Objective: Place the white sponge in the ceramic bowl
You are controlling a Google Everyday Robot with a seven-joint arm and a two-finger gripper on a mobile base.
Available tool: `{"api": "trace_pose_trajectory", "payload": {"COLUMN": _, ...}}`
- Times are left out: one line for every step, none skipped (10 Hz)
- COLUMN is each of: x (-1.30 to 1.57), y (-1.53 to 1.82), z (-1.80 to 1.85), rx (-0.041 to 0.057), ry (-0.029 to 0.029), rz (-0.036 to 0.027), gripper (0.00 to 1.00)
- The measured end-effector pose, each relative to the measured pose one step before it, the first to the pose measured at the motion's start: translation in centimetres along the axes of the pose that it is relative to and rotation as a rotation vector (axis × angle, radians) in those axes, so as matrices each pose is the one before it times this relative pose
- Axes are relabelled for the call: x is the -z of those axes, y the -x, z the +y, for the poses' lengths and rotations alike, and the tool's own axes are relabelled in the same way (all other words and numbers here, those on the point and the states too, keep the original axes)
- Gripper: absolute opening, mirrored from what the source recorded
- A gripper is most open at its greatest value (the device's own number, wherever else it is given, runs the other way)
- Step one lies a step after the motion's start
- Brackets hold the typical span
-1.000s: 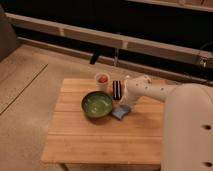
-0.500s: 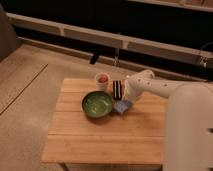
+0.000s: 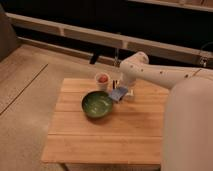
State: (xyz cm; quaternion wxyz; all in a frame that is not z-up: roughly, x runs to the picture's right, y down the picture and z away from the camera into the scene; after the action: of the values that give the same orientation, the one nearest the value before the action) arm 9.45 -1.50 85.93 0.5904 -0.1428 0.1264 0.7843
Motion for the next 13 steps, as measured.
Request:
{"api": "trace_pose_trajectory", "payload": {"x": -0.441, "y": -0.417, "z": 2.132, "rx": 0.04105, "ry": 0.01950, "rz": 0.01491, "gripper": 0.00}}
{"api": "trace_pose_trajectory", "payload": {"x": -1.033, "y": -1.129, "z": 2.500, "rx": 0.03562, "ry": 0.03563, "rz": 0.03460, "gripper": 0.00}}
{"api": "trace_pose_trajectory", "payload": {"x": -1.151, "y": -1.288, "z": 1.420, "rx": 0.01668, "ry": 0.02368, "rz": 0.03728, "gripper": 0.00}}
{"api": "trace_pose_trajectory", "payload": {"x": -0.983, "y": -0.988, "z": 0.746, "rx": 0.01263, "ry": 0.01126, "rz": 0.02923, "gripper": 0.00}}
{"api": "trace_pose_trajectory", "payload": {"x": -1.477, "y": -1.172, "z": 0.613, "rx": 0.01184, "ry": 0.01416, "rz": 0.04070, "gripper": 0.00}}
{"api": "trace_pose_trajectory", "payload": {"x": -0.910, "y": -0.452, "z": 0.233, "rx": 0.00650, "ry": 0.01356, "rz": 0.02062, "gripper": 0.00}}
{"api": "trace_pose_trajectory", "payload": {"x": -0.566, "y": -0.252, "z": 0.028, "rx": 0.00344, "ry": 0.00723, "rz": 0.01194, "gripper": 0.00}}
{"api": "trace_pose_trajectory", "payload": {"x": 0.022, "y": 0.043, "z": -0.017, "rx": -0.00044, "ry": 0.00134, "rz": -0.00036, "gripper": 0.02}}
{"api": "trace_pose_trajectory", "payload": {"x": -0.024, "y": -0.012, "z": 0.013, "rx": 0.00024, "ry": -0.00012, "rz": 0.00036, "gripper": 0.11}}
{"api": "trace_pose_trajectory", "payload": {"x": -0.003, "y": -0.009, "z": 0.036, "rx": 0.00032, "ry": 0.00047, "rz": 0.00016, "gripper": 0.22}}
{"api": "trace_pose_trajectory", "payload": {"x": 0.016, "y": 0.008, "z": -0.015, "rx": -0.00025, "ry": -0.00003, "rz": -0.00026, "gripper": 0.30}}
{"api": "trace_pose_trajectory", "payload": {"x": -0.014, "y": -0.011, "z": -0.007, "rx": -0.00002, "ry": 0.00003, "rz": 0.00023, "gripper": 0.36}}
{"api": "trace_pose_trajectory", "payload": {"x": 0.005, "y": -0.011, "z": 0.043, "rx": 0.00030, "ry": 0.00066, "rz": 0.00013, "gripper": 0.46}}
